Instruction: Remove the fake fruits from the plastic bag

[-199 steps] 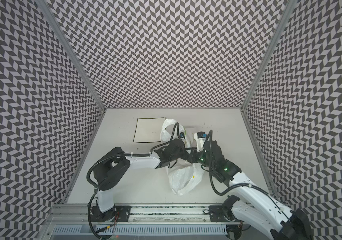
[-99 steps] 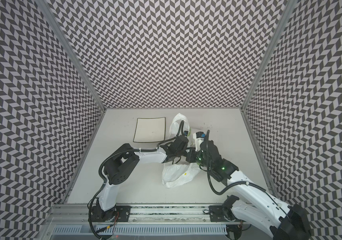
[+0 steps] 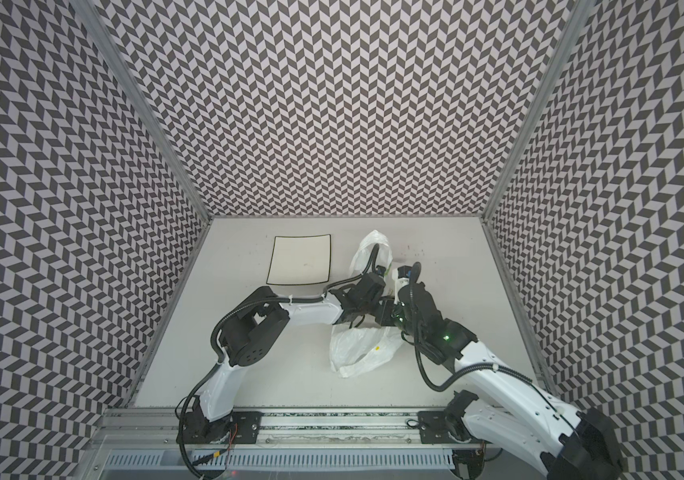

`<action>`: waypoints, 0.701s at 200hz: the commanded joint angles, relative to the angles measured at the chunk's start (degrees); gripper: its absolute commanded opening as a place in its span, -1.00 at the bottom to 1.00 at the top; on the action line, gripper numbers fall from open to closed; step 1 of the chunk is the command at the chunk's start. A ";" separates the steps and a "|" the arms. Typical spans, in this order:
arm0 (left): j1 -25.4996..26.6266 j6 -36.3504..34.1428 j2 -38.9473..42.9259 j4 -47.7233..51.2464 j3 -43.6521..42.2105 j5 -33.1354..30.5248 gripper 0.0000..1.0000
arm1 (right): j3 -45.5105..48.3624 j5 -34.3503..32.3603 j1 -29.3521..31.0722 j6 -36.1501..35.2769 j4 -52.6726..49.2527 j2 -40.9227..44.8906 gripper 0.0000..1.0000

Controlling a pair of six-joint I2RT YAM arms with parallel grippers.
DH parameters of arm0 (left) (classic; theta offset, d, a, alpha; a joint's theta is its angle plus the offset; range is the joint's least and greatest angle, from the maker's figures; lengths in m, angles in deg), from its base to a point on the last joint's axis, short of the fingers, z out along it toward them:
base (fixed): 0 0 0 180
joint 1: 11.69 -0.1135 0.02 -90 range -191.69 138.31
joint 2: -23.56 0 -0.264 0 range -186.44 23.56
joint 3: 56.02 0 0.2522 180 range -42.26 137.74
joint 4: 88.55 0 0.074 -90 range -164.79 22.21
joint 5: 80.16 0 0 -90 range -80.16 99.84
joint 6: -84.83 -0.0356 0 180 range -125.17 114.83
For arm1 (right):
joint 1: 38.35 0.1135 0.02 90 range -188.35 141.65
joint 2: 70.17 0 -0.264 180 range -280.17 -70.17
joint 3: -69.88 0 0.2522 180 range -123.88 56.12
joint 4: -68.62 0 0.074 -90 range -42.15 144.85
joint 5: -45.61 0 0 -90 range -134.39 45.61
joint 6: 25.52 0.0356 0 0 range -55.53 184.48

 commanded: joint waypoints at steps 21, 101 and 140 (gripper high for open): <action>1.09 -0.39 2.23 1.61 -0.57 -0.69 -0.18 | -0.84 -7.00 0.39 1.71 2.09 2.30 -0.99; 0.74 -1.64 16.48 -6.75 -9.79 3.85 -0.58 | -0.98 -14.91 0.30 3.98 3.48 1.05 -0.99; 0.74 -1.96 25.85 -12.64 -18.11 5.88 -0.62 | -1.38 -14.40 0.30 3.65 4.98 -0.05 -1.00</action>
